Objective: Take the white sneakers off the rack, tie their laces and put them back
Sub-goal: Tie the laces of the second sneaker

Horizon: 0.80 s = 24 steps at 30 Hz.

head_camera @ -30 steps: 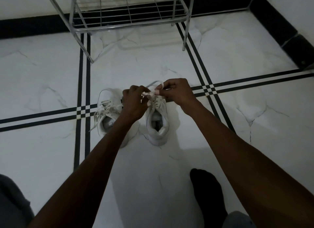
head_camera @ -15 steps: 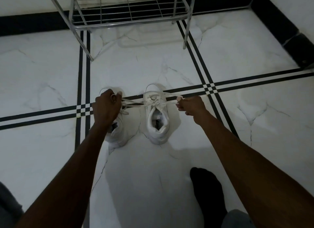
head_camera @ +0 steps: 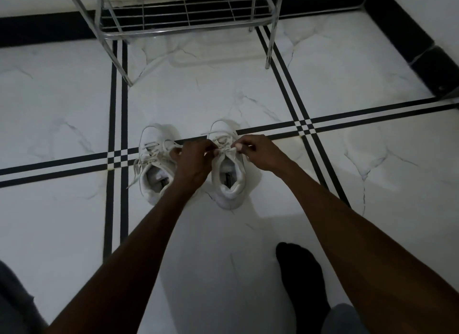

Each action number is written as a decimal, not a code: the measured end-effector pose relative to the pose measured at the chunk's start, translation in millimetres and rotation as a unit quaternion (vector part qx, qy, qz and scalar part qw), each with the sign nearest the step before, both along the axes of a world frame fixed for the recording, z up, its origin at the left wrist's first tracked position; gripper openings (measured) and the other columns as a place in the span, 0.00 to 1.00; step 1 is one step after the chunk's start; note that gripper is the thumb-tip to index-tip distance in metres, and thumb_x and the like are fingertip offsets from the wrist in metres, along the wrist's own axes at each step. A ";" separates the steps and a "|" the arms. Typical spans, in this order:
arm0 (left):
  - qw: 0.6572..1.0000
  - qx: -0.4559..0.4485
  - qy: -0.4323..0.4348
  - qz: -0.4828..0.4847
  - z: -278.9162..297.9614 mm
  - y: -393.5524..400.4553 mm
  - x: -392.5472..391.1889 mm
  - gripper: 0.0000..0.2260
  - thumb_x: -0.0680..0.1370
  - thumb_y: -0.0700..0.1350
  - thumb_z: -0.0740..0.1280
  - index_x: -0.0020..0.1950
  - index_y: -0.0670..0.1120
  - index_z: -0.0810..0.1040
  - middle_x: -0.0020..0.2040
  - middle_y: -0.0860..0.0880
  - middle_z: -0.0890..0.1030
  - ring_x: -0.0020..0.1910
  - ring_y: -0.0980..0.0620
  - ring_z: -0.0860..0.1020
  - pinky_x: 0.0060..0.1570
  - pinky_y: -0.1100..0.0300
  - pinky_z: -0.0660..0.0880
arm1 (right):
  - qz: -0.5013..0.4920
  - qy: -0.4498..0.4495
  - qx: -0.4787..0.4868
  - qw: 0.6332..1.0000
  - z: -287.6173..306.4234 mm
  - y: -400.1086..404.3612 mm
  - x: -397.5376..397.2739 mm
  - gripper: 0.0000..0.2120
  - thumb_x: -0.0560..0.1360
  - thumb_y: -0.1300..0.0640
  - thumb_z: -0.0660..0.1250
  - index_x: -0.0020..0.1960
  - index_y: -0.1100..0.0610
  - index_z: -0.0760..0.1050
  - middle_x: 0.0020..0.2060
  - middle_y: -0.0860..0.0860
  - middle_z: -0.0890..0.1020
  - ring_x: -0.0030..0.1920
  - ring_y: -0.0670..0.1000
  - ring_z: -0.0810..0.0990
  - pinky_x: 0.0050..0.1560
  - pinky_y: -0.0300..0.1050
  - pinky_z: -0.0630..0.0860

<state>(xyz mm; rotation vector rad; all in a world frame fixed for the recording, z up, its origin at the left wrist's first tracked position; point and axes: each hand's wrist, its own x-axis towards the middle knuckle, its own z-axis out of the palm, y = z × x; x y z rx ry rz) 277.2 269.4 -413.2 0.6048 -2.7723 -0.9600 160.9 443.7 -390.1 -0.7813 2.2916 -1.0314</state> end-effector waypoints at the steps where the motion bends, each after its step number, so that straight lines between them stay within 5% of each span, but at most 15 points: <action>1: 1.000 -0.022 -0.004 0.009 -0.6 -0.4 0.1 0.07 0.79 0.50 0.65 0.47 0.51 0.82 0.46 0.54 0.85 0.53 0.52 0.82 0.56 0.49 0.62 | 0.008 -0.004 0.000 1.000 0.4 1.6 -1.1 0.10 0.80 0.55 0.66 0.55 0.59 0.82 0.50 0.50 0.85 0.44 0.43 0.81 0.50 0.41 0.76; 4: 0.998 -0.058 0.003 0.019 6.6 3.3 1.0 0.08 0.81 0.49 0.66 0.44 0.50 0.81 0.45 0.54 0.85 0.53 0.51 0.82 0.54 0.50 0.56 | 0.017 -0.015 -0.002 1.000 3.0 6.7 -2.9 0.07 0.78 0.56 0.70 0.53 0.58 0.83 0.46 0.52 0.87 0.43 0.48 0.86 0.42 0.36 0.78; 10: 0.997 -0.074 0.005 0.009 12.5 1.6 -5.1 0.09 0.82 0.45 0.64 0.45 0.50 0.82 0.40 0.54 0.86 0.49 0.50 0.83 0.60 0.43 0.60 | -0.028 0.044 -0.001 0.999 9.5 -6.2 -10.6 0.07 0.77 0.63 0.69 0.52 0.62 0.85 0.39 0.55 0.86 0.30 0.36 0.80 0.34 0.25 0.74; 15: 0.984 -0.172 -0.036 0.015 11.3 -0.6 9.5 0.10 0.70 0.34 0.66 0.41 0.50 0.80 0.39 0.52 0.84 0.51 0.45 0.80 0.63 0.41 0.57 | -0.070 0.086 0.097 0.989 -14.1 1.7 -5.6 0.04 0.73 0.62 0.73 0.45 0.58 0.87 0.38 0.53 0.87 0.40 0.51 0.85 0.47 0.47 0.83; 19: 0.976 -0.205 -0.069 0.005 6.1 -2.9 16.3 0.10 0.68 0.33 0.68 0.40 0.48 0.82 0.34 0.48 0.81 0.47 0.44 0.81 0.72 0.41 0.51 | -0.093 0.129 0.181 0.970 -20.8 8.8 3.9 0.07 0.72 0.64 0.70 0.40 0.57 0.85 0.33 0.49 0.81 0.35 0.48 0.80 0.45 0.48 0.82; 24: 0.979 -0.175 -0.099 -0.023 -2.8 -2.3 13.7 0.08 0.77 0.38 0.65 0.49 0.48 0.82 0.44 0.48 0.83 0.56 0.43 0.80 0.73 0.35 0.48 | -0.033 0.099 0.158 0.982 -13.4 5.9 3.7 0.10 0.74 0.65 0.70 0.52 0.53 0.83 0.48 0.52 0.86 0.51 0.54 0.84 0.56 0.57 0.79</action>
